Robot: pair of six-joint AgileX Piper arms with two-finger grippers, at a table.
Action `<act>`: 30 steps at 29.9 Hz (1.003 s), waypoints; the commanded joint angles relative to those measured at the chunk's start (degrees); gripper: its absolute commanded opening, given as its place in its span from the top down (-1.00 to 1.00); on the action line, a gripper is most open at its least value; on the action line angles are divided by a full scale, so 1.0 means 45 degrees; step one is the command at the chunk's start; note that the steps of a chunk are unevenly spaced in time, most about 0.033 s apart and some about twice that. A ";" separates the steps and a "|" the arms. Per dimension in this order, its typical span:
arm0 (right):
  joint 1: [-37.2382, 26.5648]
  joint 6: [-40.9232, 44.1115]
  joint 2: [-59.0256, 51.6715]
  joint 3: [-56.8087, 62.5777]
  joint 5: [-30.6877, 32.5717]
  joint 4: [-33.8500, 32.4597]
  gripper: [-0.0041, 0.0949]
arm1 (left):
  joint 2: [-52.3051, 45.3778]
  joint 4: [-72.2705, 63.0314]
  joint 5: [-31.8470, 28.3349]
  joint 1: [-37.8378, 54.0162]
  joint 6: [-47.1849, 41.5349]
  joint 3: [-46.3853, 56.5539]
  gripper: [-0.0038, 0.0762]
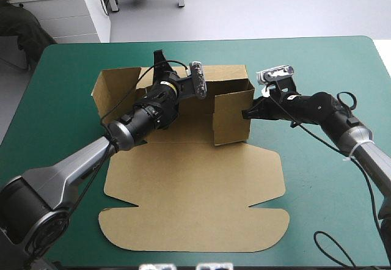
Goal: Fold the box
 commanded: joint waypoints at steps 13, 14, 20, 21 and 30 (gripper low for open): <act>-0.0070 -0.2567 -0.0903 -0.0257 0.1679 0.0968 0.23 | -0.0222 -0.1497 0.0472 -0.0161 -0.0135 0.1130 0.92; -0.0070 -0.2703 -0.0903 -0.0257 0.1911 0.0968 0.15 | -0.0222 -0.1497 0.0496 -0.0161 -0.0135 0.1130 0.92; -0.0070 -0.2862 -0.0903 -0.0257 0.2579 0.0968 -0.03 | -0.0222 -0.1497 0.0496 -0.0161 -0.0135 0.1130 0.92; -0.0070 -0.2862 -0.0903 -0.0257 0.2579 0.0968 -0.06 | -0.0222 -0.1497 0.0496 -0.0161 -0.0135 0.1130 0.92; 0.0527 -0.3380 -0.0082 -0.0257 0.1193 0.1890 -0.41 | -0.0222 -0.1581 0.0471 -0.0595 0.0127 0.1130 0.92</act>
